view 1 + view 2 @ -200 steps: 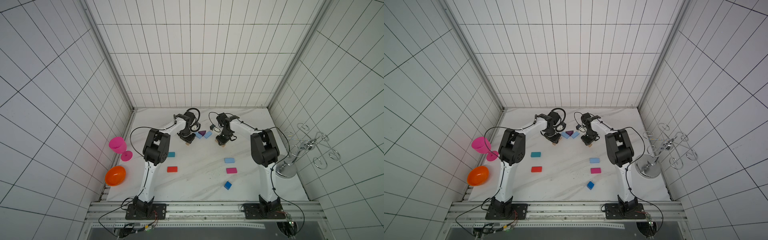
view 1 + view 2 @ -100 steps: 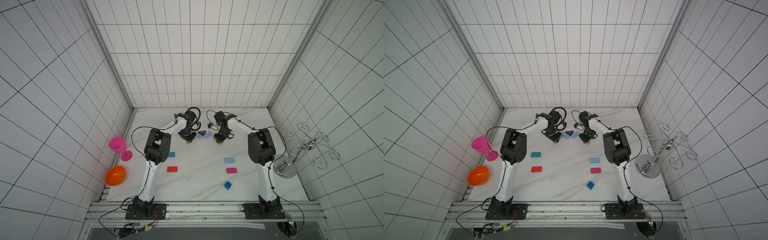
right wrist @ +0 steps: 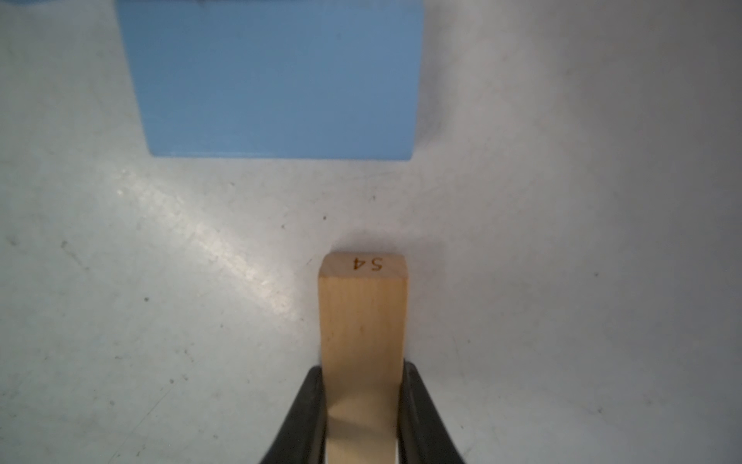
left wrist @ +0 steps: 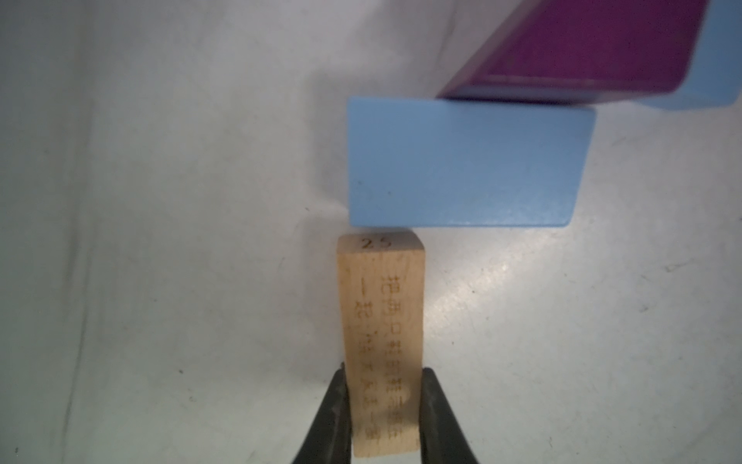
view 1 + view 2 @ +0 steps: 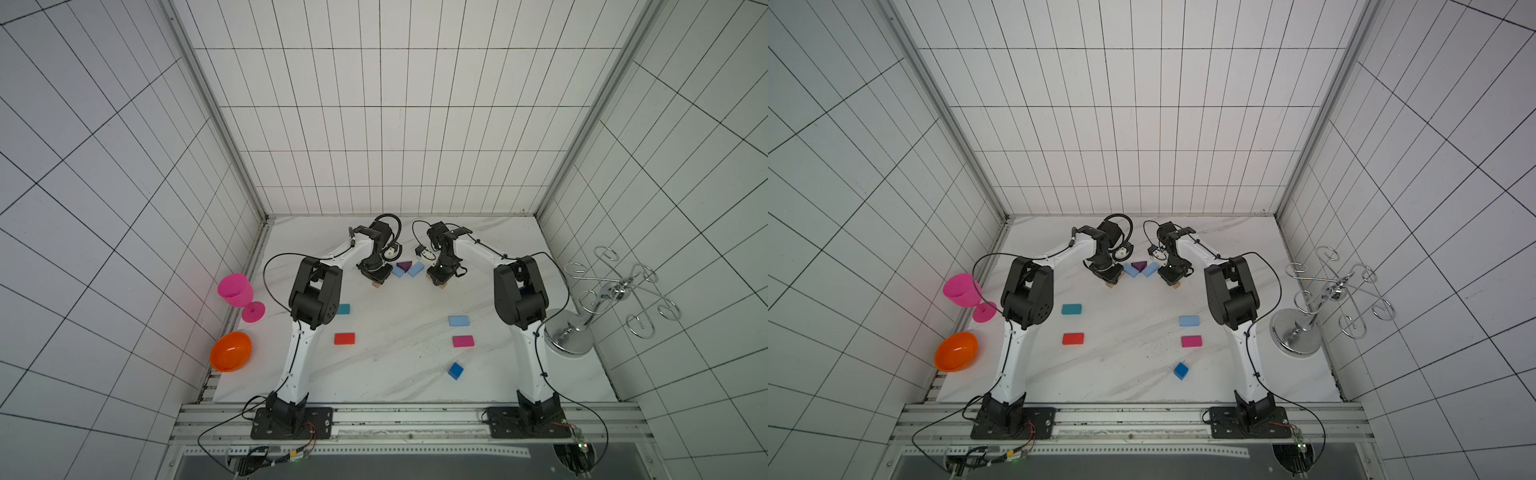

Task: Assemble a heart with building blocks
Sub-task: Assemble the building block at the center of the board.

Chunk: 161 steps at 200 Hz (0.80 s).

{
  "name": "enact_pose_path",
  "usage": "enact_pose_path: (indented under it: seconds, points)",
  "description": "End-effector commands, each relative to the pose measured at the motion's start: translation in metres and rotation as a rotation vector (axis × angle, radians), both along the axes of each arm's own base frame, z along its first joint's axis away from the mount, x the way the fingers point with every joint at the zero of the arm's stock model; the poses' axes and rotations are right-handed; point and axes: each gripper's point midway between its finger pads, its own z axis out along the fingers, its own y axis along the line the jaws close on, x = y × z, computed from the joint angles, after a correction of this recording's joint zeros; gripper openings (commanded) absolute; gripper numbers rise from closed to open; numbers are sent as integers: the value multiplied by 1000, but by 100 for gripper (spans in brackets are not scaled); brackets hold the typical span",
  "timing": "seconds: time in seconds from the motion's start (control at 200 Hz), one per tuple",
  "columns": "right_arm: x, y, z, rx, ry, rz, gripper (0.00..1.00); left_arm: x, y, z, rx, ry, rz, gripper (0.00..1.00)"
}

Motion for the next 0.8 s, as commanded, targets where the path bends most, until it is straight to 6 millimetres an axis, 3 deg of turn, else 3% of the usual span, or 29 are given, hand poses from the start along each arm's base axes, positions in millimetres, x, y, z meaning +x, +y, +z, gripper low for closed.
enact_pose_path:
  seconds: [0.0, 0.8]
  points:
    - [5, 7, -2, -13, -1, 3, 0, 2, 1, -27, 24, 21, -3, 17]
    - [7, 12, -3, 2, -9, -13, 0, 2, -7, -26, 13, 16, -2, 17]
